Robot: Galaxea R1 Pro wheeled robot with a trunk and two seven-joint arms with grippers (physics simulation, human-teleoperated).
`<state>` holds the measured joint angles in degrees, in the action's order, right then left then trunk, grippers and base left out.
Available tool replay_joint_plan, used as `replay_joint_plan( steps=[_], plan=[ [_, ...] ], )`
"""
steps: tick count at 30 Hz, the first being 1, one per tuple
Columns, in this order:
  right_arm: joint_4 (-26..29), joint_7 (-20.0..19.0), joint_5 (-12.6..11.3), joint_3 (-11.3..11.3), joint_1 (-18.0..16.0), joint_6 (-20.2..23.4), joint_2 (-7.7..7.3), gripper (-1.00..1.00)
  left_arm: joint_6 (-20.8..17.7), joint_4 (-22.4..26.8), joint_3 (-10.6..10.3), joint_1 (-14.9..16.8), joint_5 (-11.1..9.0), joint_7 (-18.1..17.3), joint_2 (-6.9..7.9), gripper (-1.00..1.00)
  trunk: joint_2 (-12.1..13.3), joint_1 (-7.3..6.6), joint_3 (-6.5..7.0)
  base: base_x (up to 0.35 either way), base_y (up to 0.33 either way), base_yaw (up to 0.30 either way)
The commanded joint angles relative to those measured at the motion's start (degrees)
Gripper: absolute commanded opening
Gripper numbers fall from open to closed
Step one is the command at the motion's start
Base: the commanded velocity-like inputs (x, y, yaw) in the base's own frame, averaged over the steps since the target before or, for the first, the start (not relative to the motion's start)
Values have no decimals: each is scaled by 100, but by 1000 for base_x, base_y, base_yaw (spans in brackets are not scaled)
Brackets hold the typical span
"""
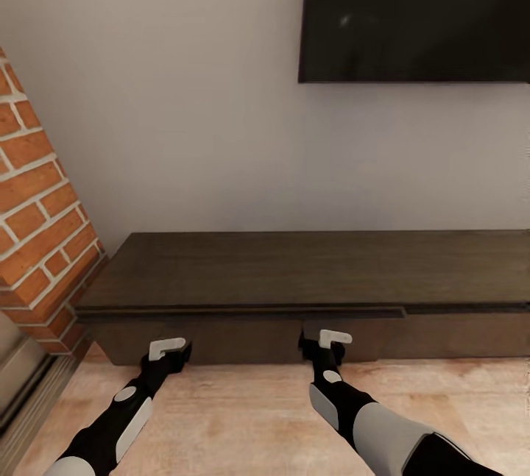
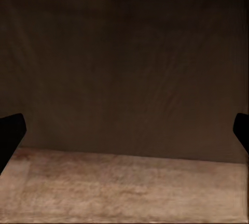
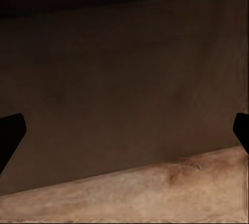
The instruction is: Place each of the two pumpkins and all three candles from the living room inside a cabinet in the living room (use any cabinet), then make sure every cabinet is closed, and position the cauldron so it is next to a table in the living room.
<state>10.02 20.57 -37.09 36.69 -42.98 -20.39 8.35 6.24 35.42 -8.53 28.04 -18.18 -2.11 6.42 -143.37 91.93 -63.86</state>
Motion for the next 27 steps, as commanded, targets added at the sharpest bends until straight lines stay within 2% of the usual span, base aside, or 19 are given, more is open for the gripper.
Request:
replay_joint_plan(
  steps=[1,11,14,15,16,17,19,22,24,25,27],
  plan=[
    [0,0,0,2,0,0,0,100,0,0,0,0,0,0,0,100,0,0,0,-324,0,0],
    [0,0,-5,5,0,105,0,100,-62,0,17,0,-6,-4,3,100,0,0,0,-333,0,0],
    [3,-6,-16,-2,0,426,0,100,-130,0,31,0,-20,-15,13,100,0,0,0,-335,0,0],
    [17,-7,-36,-7,0,689,-2,100,-215,2,36,0,-27,-19,21,100,0,0,0,-336,0,0],
    [39,-5,-59,-19,-2,1206,-1,100,-405,7,41,6,-37,-22,33,100,0,0,0,-337,0,0],
    [51,-2,-66,-25,-5,1395,-1,100,-738,21,45,14,-43,-23,42,100,0,0,0,-337,0,0],
    [152,4,-97,-91,-18,2128,-10,100,-1708,66,55,44,-49,-25,59,100,0,0,0,-329,0,0],
    [343,17,-153,-465,-24,3057,-18,100,-3244,284,82,87,-51,-26,99,100,0,0,0,-161,0,0],
    [498,33,-164,-776,-26,3616,-38,100,-4092,548,100,98,-49,-26,112,100,0,0,0,-51,0,0],
    [546,33,-167,-845,-25,3755,-50,100,-4274,609,108,100,-48,-26,112,100,0,0,0,-32,0,0],
    [758,31,-168,-1070,-4,4249,-89,100,-4874,765,166,103,-50,-26,113,100,0,0,0,-17,0,0]
  ],
)
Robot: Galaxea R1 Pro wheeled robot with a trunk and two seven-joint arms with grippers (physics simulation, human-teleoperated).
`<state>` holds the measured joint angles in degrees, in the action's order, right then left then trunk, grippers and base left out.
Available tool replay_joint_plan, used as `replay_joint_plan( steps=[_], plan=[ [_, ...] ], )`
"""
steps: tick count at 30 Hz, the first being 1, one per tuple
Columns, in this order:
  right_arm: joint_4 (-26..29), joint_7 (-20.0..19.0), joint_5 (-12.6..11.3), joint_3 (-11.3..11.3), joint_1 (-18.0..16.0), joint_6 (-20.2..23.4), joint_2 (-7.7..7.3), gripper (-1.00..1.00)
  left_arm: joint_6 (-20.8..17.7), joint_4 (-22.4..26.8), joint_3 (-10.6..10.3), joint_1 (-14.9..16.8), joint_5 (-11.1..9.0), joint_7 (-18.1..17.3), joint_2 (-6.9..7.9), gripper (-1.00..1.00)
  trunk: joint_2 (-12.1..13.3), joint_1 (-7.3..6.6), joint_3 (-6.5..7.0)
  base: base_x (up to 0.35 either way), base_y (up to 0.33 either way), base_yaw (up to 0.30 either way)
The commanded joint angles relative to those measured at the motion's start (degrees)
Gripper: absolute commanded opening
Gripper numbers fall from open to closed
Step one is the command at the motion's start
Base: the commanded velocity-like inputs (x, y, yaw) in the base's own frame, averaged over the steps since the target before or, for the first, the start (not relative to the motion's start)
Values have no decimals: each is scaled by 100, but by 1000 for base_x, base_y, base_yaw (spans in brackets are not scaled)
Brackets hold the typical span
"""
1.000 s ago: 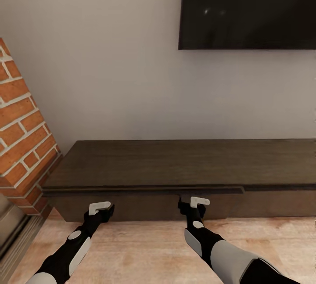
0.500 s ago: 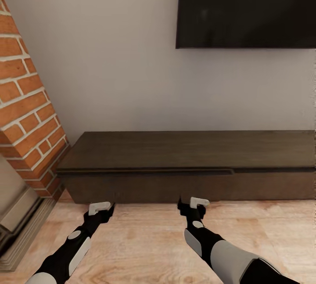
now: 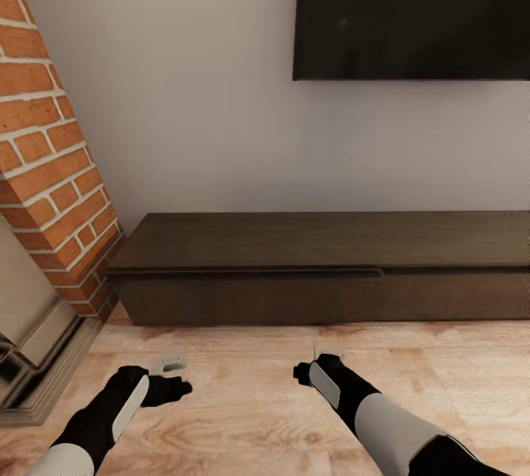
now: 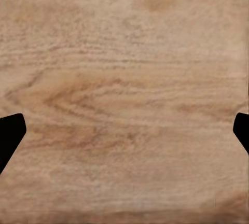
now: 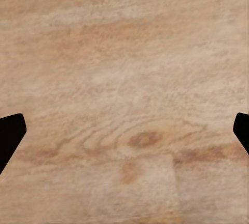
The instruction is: Place each of the two pumpkins and all three candles from the living room inside a cabinet in the living room (use any cabinet), then make sure every cabinet is closed, and position the cauldron so it is next to a table in the living room.
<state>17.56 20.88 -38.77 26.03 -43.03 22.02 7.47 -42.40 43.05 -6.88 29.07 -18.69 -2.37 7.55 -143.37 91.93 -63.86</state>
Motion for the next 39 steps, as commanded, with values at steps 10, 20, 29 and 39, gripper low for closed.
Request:
replay_joint_plan(
  steps=[10,20,29,39],
  plan=[
    [238,-6,-28,-554,5,644,-173,100,-599,115,315,2,47,180,-6,100,21,-30,221,-2,0,0],
    [251,6,-20,-543,42,625,-129,100,-594,97,330,2,44,778,-41,100,422,-249,400,0,0,0],
    [228,-26,-35,-607,356,550,-186,100,-545,56,297,0,33,791,-43,100,783,-447,562,-12,0,0],
    [214,-31,-62,-668,527,297,-253,100,-532,55,269,-6,32,802,-51,100,1184,-667,741,-153,23,140]
  ],
)
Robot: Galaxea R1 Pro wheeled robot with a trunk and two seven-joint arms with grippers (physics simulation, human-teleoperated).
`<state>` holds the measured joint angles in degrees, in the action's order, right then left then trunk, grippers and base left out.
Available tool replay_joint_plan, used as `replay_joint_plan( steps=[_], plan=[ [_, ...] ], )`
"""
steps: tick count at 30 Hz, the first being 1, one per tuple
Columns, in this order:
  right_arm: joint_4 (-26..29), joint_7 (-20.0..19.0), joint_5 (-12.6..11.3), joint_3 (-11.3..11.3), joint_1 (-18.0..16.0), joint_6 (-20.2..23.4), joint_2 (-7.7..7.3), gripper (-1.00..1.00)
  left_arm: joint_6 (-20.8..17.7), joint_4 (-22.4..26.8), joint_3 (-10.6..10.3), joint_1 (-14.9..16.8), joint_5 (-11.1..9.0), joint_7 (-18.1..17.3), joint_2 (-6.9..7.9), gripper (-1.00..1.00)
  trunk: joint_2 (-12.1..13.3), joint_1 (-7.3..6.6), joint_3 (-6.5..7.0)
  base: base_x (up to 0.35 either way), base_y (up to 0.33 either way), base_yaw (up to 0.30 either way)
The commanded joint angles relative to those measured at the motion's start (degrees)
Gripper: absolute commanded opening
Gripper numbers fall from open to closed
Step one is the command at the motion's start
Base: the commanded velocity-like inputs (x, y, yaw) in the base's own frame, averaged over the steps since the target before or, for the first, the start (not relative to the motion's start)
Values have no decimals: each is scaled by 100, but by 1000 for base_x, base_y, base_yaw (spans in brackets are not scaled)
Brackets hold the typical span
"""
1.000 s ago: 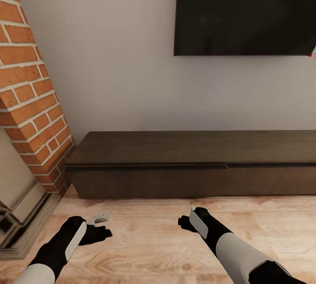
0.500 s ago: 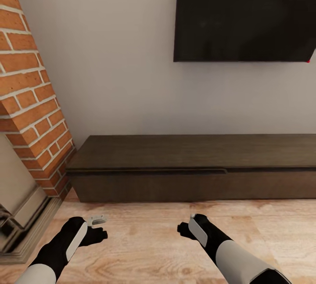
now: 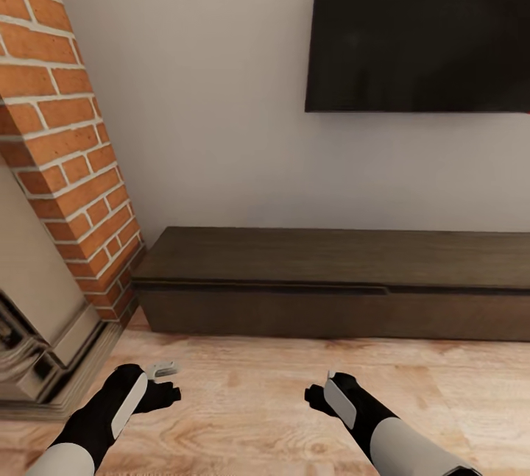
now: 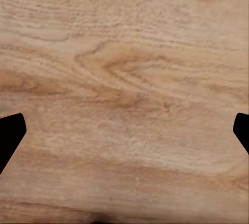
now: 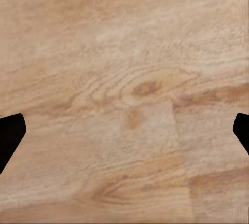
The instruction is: Place each of the two pumpkins and all three candles from the living room inside a cabinet in the living room (use any cabinet), then make sure every cabinet is closed, and position the cauldron so it is next to a table in the living room.
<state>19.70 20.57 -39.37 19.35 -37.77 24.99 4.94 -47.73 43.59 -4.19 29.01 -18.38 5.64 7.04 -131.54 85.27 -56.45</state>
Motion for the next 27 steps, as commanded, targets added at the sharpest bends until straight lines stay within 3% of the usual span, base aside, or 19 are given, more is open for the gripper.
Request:
replay_joint_plan(
  steps=[1,6,12,27],
  plan=[
    [-7,0,-2,-1,2,-19,-4,100,0,0,1,0,4,3,0,100,42,-23,18,-25,4,256],
    [-44,0,0,-9,11,-116,-34,100,0,0,5,0,9,13,-28,100,242,-132,98,-9,1,135],
    [-75,-7,33,-8,175,-701,-124,100,0,-2,1,0,17,16,-145,100,483,-264,200,-1,0,-8],
    [-80,-6,7,-10,270,-838,-160,100,17,-2,-3,0,19,8,-214,100,1084,-594,468,0,0,-256]
  ],
)
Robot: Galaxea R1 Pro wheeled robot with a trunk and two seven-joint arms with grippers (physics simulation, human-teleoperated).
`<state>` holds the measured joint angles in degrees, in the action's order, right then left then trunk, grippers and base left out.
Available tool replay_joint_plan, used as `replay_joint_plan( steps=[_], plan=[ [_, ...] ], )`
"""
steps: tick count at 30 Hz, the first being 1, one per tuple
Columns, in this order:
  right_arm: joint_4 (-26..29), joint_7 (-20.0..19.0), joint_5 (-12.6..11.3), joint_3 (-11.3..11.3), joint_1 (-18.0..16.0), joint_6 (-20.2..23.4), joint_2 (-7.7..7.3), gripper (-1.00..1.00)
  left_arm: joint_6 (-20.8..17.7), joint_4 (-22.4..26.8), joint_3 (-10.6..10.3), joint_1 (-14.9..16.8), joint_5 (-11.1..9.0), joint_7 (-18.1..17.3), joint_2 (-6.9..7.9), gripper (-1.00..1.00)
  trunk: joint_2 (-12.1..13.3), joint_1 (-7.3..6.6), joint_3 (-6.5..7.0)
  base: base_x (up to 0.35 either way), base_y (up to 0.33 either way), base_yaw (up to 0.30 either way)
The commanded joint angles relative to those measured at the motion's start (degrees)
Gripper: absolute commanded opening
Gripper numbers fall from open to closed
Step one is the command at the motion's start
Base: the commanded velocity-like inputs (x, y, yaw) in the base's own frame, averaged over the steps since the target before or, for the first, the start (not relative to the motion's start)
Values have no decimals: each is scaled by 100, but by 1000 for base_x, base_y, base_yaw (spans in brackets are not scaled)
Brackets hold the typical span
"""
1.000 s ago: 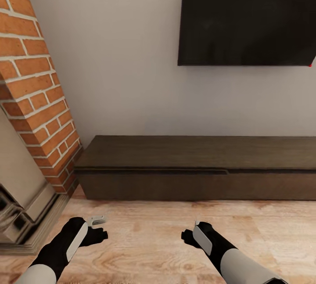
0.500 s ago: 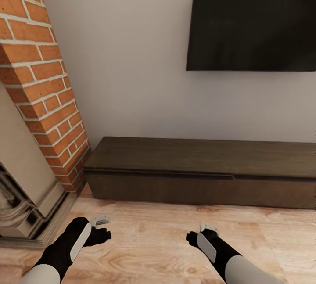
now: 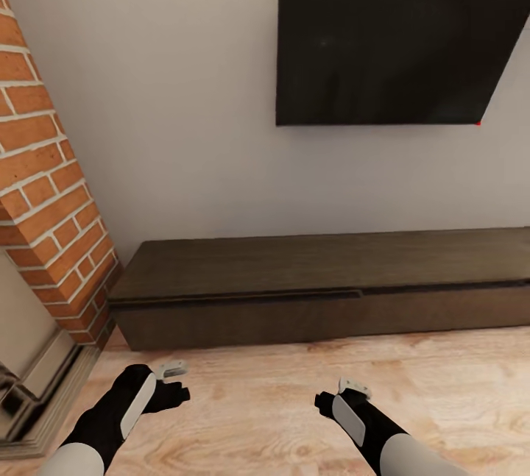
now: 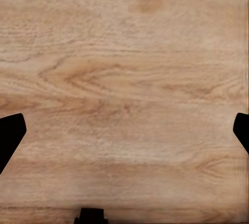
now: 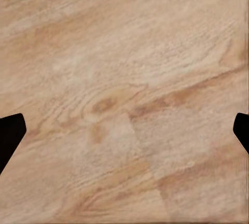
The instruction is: Place each of the two pumpkins and all three candles from the living room inside a cabinet in the living room (use any cabinet), then make sure every cabinet is closed, and position the cauldron so it is next to a table in the living room.
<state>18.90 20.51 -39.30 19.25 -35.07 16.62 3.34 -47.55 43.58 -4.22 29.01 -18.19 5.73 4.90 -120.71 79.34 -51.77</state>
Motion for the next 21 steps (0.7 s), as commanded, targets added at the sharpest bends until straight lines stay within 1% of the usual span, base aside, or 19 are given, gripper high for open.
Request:
replay_joint_plan(
  steps=[1,7,11,14,21],
  plan=[
    [0,1,0,0,0,-2,0,100,0,0,0,0,0,0,-1,100,42,-23,18,0,0,-286],
    [-2,6,-4,0,1,-9,-10,100,1,1,0,0,8,-1,0,100,282,-154,126,0,0,-287],
    [-1,6,-10,1,1,-1,-89,100,-4,0,-5,0,13,-1,2,100,443,-242,198,0,0,-287],
    [-3,6,-14,0,1,5,-114,100,-1,-1,-8,0,13,-1,2,100,563,-308,252,0,0,-287],
    [-8,13,-16,0,1,8,-124,100,0,0,-9,0,11,-12,2,100,844,-462,377,0,0,-287]
  ],
)
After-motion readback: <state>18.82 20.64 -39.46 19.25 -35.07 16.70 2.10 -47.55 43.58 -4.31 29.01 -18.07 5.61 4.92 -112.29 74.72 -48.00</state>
